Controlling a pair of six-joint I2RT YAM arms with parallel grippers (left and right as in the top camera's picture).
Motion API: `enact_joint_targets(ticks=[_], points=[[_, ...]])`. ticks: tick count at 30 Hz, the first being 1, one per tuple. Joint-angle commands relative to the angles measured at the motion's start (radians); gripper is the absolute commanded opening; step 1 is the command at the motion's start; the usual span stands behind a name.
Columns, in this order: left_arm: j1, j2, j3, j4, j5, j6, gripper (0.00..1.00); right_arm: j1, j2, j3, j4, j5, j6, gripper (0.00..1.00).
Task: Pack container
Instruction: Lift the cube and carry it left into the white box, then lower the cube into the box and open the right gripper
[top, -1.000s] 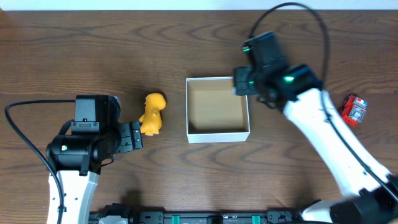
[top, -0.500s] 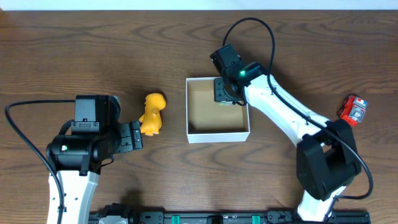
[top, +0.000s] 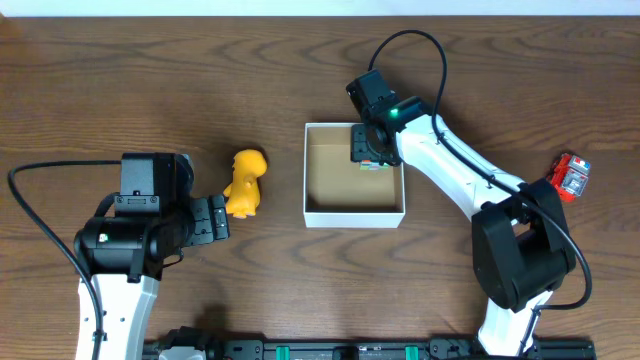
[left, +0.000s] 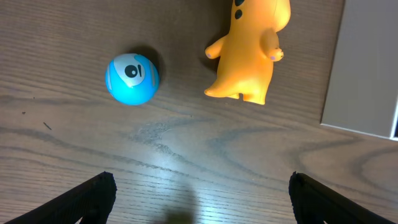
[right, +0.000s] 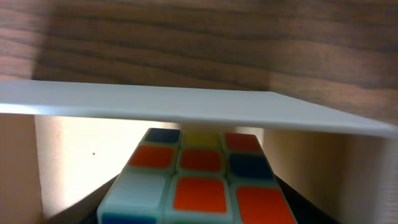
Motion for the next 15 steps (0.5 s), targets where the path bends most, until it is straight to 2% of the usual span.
enact_joint_targets(ticks=[1, 5, 10, 15], points=[[0.002, 0.000, 0.020, -0.002, 0.000, 0.004, 0.91, 0.005, 0.005, 0.000, 0.002, 0.013, 0.009, 0.70], [0.002, 0.000, 0.020, -0.002, 0.000, 0.004, 0.91, 0.005, 0.005, 0.000, 0.002, 0.013, 0.009, 0.75], [0.002, 0.000, 0.020, -0.002, 0.000, 0.005, 0.91, 0.007, 0.004, 0.000, 0.013, 0.012, -0.003, 0.74], [0.002, 0.000, 0.020, -0.002, 0.000, 0.004, 0.91, 0.034, -0.016, 0.039, 0.003, -0.013, -0.074, 0.74]])
